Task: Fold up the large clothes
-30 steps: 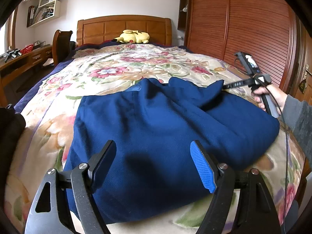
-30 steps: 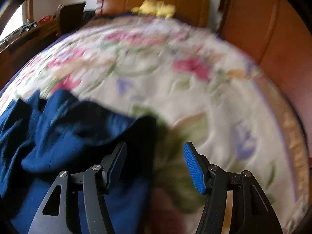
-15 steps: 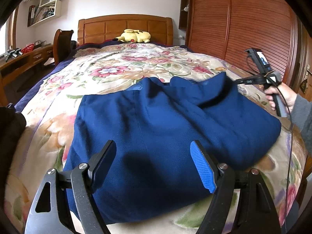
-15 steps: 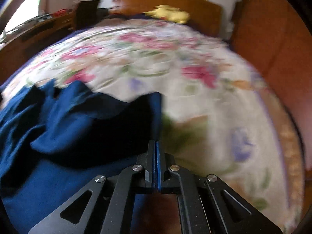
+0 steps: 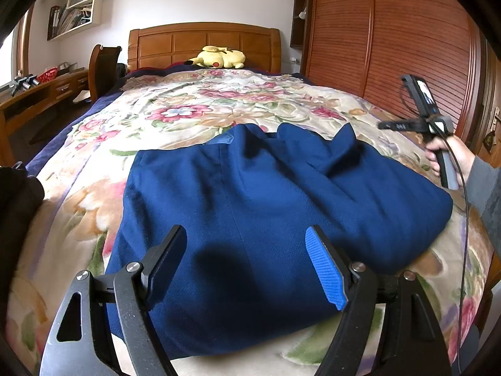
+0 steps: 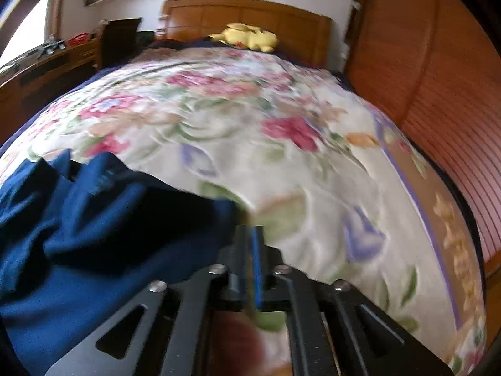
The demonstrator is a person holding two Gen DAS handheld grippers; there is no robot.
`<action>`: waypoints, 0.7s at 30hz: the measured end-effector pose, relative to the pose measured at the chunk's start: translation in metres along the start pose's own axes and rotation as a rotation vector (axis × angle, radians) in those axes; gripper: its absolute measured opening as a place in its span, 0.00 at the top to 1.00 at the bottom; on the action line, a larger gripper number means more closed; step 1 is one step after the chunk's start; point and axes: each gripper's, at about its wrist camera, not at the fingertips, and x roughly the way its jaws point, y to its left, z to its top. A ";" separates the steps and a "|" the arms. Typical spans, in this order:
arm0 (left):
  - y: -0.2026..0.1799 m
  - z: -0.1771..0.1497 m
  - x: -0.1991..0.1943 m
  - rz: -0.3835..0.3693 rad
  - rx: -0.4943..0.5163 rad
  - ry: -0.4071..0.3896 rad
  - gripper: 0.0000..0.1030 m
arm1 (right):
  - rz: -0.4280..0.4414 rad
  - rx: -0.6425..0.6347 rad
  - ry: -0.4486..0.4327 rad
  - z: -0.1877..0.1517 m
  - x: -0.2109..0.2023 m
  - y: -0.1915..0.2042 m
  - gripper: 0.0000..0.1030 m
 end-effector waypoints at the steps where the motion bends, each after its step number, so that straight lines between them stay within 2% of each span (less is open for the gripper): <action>1: 0.000 0.000 0.000 0.000 0.001 0.001 0.23 | 0.019 -0.011 -0.008 0.005 0.000 0.008 0.74; 2: 0.000 0.000 0.000 0.000 0.002 0.002 0.23 | 0.053 -0.021 -0.017 0.009 0.000 0.017 0.57; 4: 0.001 0.000 0.001 0.000 0.002 0.003 0.23 | 0.102 -0.042 -0.027 0.017 0.000 0.034 0.47; 9: 0.001 -0.001 0.000 -0.003 -0.001 0.004 0.23 | 0.203 -0.146 0.021 0.030 0.016 0.084 0.47; 13: 0.002 -0.001 0.000 -0.003 -0.002 0.004 0.23 | 0.226 -0.210 0.085 0.028 0.032 0.117 0.47; 16: 0.003 -0.002 -0.001 -0.003 -0.005 0.001 0.23 | 0.206 -0.233 0.160 0.022 0.047 0.129 0.74; 18: 0.004 -0.003 -0.003 -0.005 -0.004 -0.002 0.23 | 0.191 -0.243 0.173 0.021 0.052 0.132 0.85; 19: 0.004 -0.003 -0.004 -0.004 -0.003 -0.003 0.23 | 0.189 -0.247 0.165 0.021 0.052 0.132 0.94; 21: 0.004 -0.004 -0.005 -0.003 -0.001 -0.004 0.23 | 0.181 -0.238 0.127 0.027 0.049 0.130 0.97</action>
